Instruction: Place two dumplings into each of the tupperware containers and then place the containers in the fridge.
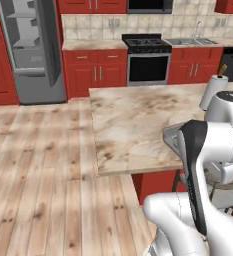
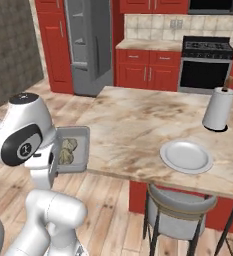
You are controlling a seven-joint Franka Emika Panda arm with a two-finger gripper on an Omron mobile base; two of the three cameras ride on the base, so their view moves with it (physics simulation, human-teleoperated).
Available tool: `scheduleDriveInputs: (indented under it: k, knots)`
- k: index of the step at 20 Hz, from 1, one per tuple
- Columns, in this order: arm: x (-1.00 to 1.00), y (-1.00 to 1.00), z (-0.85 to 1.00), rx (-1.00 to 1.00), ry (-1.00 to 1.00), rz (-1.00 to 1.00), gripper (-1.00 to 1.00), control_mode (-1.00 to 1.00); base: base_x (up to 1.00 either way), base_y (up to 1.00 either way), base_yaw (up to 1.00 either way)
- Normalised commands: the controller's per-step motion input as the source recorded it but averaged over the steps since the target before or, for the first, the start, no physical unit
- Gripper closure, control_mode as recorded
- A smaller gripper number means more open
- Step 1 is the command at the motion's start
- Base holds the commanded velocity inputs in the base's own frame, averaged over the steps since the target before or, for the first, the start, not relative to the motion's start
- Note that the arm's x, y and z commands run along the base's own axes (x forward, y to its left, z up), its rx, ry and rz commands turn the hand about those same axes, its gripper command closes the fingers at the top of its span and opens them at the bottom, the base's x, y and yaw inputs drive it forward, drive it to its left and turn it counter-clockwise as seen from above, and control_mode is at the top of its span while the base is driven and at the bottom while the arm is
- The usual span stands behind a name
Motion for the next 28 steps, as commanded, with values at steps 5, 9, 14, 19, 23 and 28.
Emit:
scheduleDriveInputs:
  k: [5, 9, 14, 19, 23, 28]
  knots:
    - [0.00, 0.00, 0.00, 0.00, 0.00, 0.00, 1.00, 1.00, 0.06, 1.00, 0.02]
    - [0.00, 0.00, 0.00, 0.00, 0.00, 0.00, 1.00, 1.00, 0.77, 1.00, 0.00]
    - [0.00, 0.00, 0.00, 0.00, 0.00, 0.00, 1.00, 1.00, 1.00, 1.00, -0.04]
    - [0.00, 0.00, 0.00, 0.00, 0.00, 0.00, 1.00, 1.00, 0.65, 1.00, -0.02]
    - [0.00, 0.00, 0.00, 0.00, 0.00, 0.00, 1.00, 1.00, 0.46, 1.00, -0.02]
    - [0.00, 0.00, 0.00, 0.00, 0.00, 0.00, 1.00, 1.00, 0.97, 1.00, -0.09]
